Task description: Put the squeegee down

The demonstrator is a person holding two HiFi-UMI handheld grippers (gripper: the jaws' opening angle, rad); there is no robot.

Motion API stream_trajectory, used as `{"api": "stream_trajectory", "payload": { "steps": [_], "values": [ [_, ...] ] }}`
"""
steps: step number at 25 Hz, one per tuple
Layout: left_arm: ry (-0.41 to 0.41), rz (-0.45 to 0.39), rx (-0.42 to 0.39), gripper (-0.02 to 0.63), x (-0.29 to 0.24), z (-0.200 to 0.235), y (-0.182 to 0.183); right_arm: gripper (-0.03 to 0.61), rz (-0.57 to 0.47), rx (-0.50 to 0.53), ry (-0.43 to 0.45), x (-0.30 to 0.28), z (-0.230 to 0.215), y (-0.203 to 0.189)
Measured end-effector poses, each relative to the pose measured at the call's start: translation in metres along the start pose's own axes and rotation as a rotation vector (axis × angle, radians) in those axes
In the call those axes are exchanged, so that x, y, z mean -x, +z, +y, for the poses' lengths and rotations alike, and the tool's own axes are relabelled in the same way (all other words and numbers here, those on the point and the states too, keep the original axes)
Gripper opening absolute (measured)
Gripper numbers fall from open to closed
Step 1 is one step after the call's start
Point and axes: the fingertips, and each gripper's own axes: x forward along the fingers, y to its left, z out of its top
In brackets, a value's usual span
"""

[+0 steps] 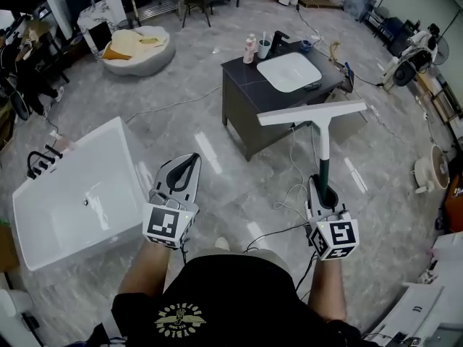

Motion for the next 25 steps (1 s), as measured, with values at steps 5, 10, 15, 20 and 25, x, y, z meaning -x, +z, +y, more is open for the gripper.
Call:
{"api": "stream_trajectory", "payload": {
  "steps": [5, 10, 15, 20, 25],
  "values": [
    [-0.02, -0.022, 0.002, 0.023, -0.004, 0.007, 0.005, 0.051, 0.008, 0.009, -0.032, 0.001, -0.002, 0.007],
    [-0.036, -0.013, 0.006, 0.023, -0.004, 0.011, -0.003, 0.051, 0.02, 0.043, -0.036, -0.005, 0.008, 0.007],
    [-0.033, 0.015, 0.006, 0.023, -0.007, 0.012, -0.014, 0.051, 0.026, 0.017, -0.015, -0.017, 0.008, 0.002],
    [-0.011, 0.024, 0.001, 0.023, -0.015, 0.02, -0.017, 0.051, 0.014, 0.016, 0.002, -0.031, 0.003, 0.005],
    [-0.017, 0.048, 0.002, 0.023, -0.036, 0.014, -0.024, 0.05, 0.008, -0.005, 0.014, -0.046, -0.014, -0.001]
  ]
}}
